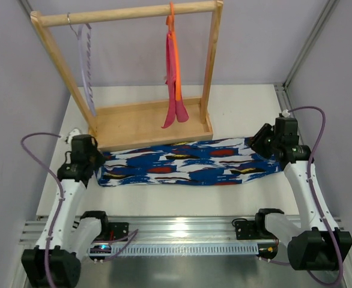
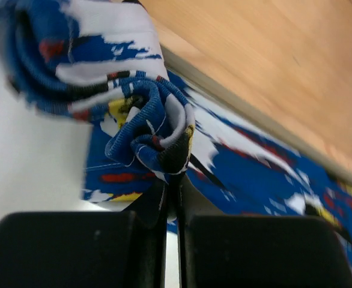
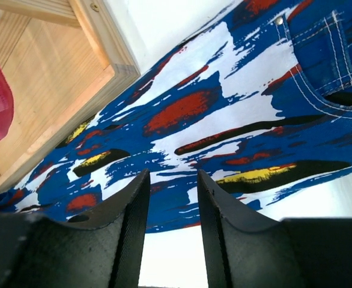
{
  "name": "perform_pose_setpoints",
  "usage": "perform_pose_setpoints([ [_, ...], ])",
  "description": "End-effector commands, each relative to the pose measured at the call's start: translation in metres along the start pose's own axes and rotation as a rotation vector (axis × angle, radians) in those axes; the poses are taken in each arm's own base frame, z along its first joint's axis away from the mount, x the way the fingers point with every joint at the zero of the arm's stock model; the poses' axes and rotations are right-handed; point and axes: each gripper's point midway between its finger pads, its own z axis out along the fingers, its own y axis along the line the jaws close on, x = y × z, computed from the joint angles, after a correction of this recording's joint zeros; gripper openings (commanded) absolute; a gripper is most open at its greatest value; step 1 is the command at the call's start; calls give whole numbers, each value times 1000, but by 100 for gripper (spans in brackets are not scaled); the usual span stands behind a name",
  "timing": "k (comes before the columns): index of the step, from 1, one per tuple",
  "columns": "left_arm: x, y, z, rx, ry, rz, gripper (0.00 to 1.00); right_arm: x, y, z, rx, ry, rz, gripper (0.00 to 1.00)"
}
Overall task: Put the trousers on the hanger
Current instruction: Fold the trousers
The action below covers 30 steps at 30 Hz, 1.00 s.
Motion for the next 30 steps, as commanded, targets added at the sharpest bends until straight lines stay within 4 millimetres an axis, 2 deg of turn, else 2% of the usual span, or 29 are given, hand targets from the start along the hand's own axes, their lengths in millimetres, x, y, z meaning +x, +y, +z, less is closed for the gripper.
perform_pose_setpoints([
  [1, 59, -31, -14, 96, 92, 140, 0, -6, 13, -23, -67, -35, -66, 41],
  [2, 76, -39, -14, 119, 131, 124, 1, -1, 15, -26, -89, -32, -73, 42],
  [3, 100, -62, -20, 217, 176, 163, 0, 2, 17, -28, -108, -26, -77, 42],
  [4, 116, -67, -20, 239, 207, 173, 0, 4, 19, -30, -127, -22, -82, 42],
  [5, 140, -63, -14, 222, 255, 208, 0, 12, 21, -31, -157, -8, -93, 43],
  [6, 159, -70, -20, 241, 267, 254, 0, 19, 27, -33, -204, 17, -111, 43],
  [7, 169, -74, -21, 252, 274, 278, 1, 22, 29, -34, -225, 24, -121, 47],
  [8, 184, -73, -19, 245, 294, 319, 4, 30, 28, -33, -238, 40, -139, 50],
  [9, 202, -77, -27, 271, 322, 366, 9, 35, 29, -35, -254, 44, -167, 54],
  [10, 208, -81, -28, 284, 316, 385, 15, 44, 31, -36, -270, 63, -193, 58],
  [11, 214, -82, -31, 285, 322, 399, 23, 53, 28, -33, -269, 82, -201, 61],
  [12, 221, -84, -35, 289, 332, 426, 34, 61, 33, -35, -292, 94, -214, 61],
  [13, 223, -84, -37, 288, 333, 430, 40, 66, 34, -36, -303, 97, -219, 62],
  [14, 224, -86, -39, 295, 336, 435, 53, 73, 33, -33, -309, 105, -217, 62],
  [15, 221, -88, -42, 302, 331, 432, 57, 78, 37, -35, -332, 103, -217, 62],
  [16, 217, -90, -44, 308, 324, 428, 59, 81, 50, -41, -390, 83, -211, 63],
  [18, 209, -90, -48, 308, 302, 424, 64, 94, 54, -39, -422, 99, -183, 62],
  [19, 201, -95, -55, 344, 283, 405, 66, 98, 69, -44, -474, 91, -157, 63],
  [20, 196, -96, -58, 359, 270, 405, 68, 107, 70, -40, -481, 105, -144, 62],
  [21, 189, -101, -64, 385, 253, 394, 70, 105, 81, -40, -521, 76, -136, 62],
  [23, 173, -105, -74, 427, 210, 373, 75, 123, 95, -34, -522, 107, -133, 62],
  [25, 162, -105, -78, 441, 186, 343, 75, 135, 113, -31, -538, 116, -166, 62],
  [26, 161, -106, -78, 448, 188, 336, 73, 152, 129, -29, -533, 159, -214, 62],
  [28, 164, -111, -80, 484, 223, 317, 69, 153, 143, -20, -495, 122, -236, 62],
  [29, 169, -110, -79, 490, 244, 322, 63, 158, 159, -21, -513, 130, -252, 61],
  [30, 173, -110, -79, 499, 263, 342, 59, 175, 171, -11, -525, 165, -271, 61],
])
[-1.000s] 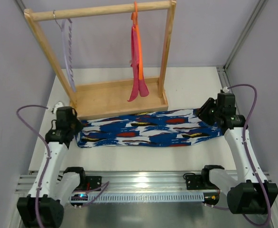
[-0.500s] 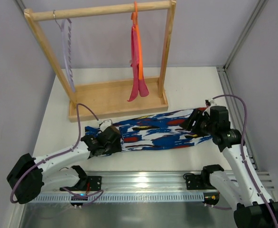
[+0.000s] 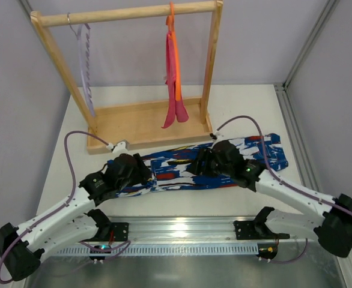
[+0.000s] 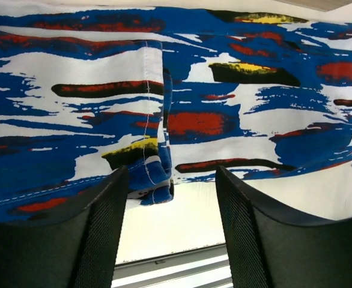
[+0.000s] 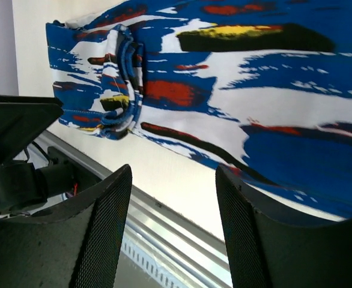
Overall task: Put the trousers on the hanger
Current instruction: Fold the trousers
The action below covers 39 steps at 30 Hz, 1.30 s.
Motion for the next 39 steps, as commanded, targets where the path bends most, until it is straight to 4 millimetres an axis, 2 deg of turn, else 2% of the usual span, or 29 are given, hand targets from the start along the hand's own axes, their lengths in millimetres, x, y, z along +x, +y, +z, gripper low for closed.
perform_pose_setpoints([
  [1, 3, -6, 3, 35, 30, 29, 55, -31, 51, 31, -78, -121, -3, 61],
  [2, 8, -2, 6, 21, 42, 40, 47, -33, 64, 38, -108, -117, -11, 60],
  [3, 13, 2, 9, 5, 57, 36, 42, -20, 66, 59, -95, -70, -32, 60],
  [5, 22, -6, 15, 60, 90, 29, 35, -21, 77, 75, -101, -58, -50, 58],
  [6, 33, -1, 20, 56, 119, 34, 33, -17, 76, 94, -94, -48, -58, 57],
  [7, 34, -3, 23, 66, 119, 21, 31, -9, 85, 100, -141, -3, -70, 57],
  [9, 44, 4, 29, 54, 142, 27, 27, -11, 100, 113, -196, -2, -73, 57],
  [10, 47, 5, 31, 57, 147, 35, 27, 2, 97, 127, -196, 40, -79, 57],
  [12, 51, 7, 33, 58, 156, 46, 25, -2, 111, 136, -233, 33, -89, 59],
  [13, 55, 14, 34, 37, 161, 53, 24, 7, 107, 146, -217, 52, -97, 61],
  [17, 72, 28, 36, 39, 188, 26, 22, 12, 103, 167, -199, 49, -154, 65],
  [20, 81, 32, 35, 59, 200, -1, 22, 21, 94, 177, -197, 69, -188, 65],
  [21, 82, 32, 34, 65, 203, -12, 22, 21, 99, 178, -228, 61, -197, 66],
  [30, 78, 29, 25, 77, 198, -26, 23, 51, 97, 193, -269, 144, -181, 66],
  [39, 79, 36, 21, 60, 192, -52, 23, 55, 108, 194, -312, 126, -167, 66],
])
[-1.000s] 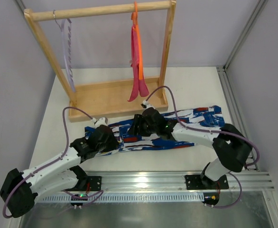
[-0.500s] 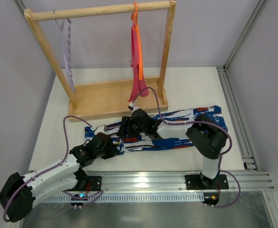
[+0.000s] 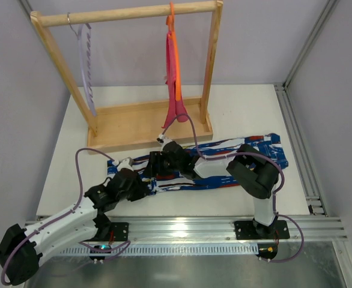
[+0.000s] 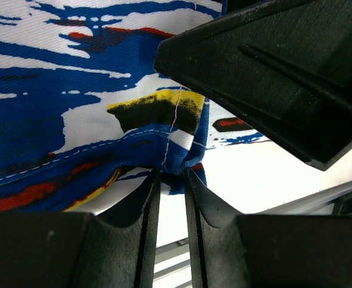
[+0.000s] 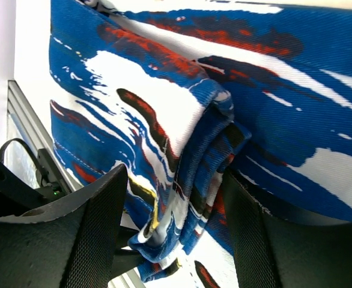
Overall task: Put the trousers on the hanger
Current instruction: Fold the trousers
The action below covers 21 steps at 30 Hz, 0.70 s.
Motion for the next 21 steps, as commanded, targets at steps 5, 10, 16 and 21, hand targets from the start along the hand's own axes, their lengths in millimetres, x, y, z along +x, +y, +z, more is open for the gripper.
perform_pose_setpoints([
  [5, 2, 3, -1, 5, -6, -37, 22, 2, 22, 4, -92, -46, 12, 64],
  [10, -1, -9, -6, 59, -6, -52, 29, 5, 23, 5, -56, -46, 0, 36],
  [16, -33, -41, -39, 113, -77, -34, 59, -18, -5, -45, 221, -65, -27, 4],
  [21, -62, -49, -62, 53, -145, 3, 69, -21, -39, -98, 396, -15, -18, 4],
])
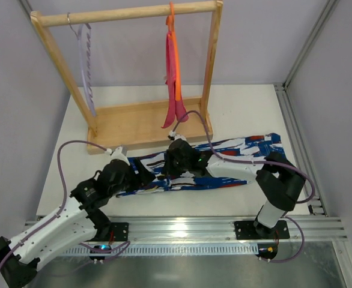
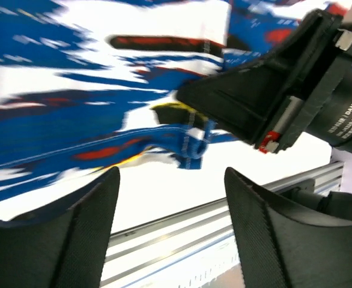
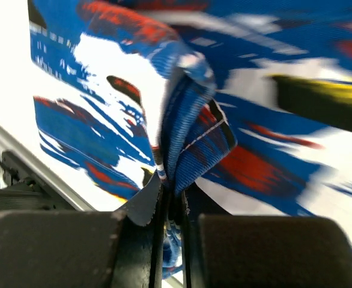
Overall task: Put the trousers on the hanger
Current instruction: Fold the trousers
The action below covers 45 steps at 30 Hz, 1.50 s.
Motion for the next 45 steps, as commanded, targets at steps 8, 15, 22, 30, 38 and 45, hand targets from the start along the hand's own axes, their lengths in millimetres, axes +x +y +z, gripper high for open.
perform_pose_setpoints([
  [8, -23, -1, 7, -115, -26, 72, 77, -52, -132, -110, 340, -27, 95, 4],
  [15, -22, 3, 29, -122, -2, 60, 81, -75, -192, -176, 488, -47, 127, 4],
  [22, -18, -5, 42, -69, 22, 35, 84, -85, -223, -224, 535, -94, 226, 4],
  [30, -6, -23, 72, 75, 75, -63, 85, -91, -241, -227, 582, -76, 219, 4],
  [38, 5, -19, 90, 56, 130, -69, 83, -92, -277, -233, 734, -104, 229, 4],
  [45, 4, -19, 89, 57, 120, -67, 84, -92, -296, -259, 906, -158, 255, 4],
])
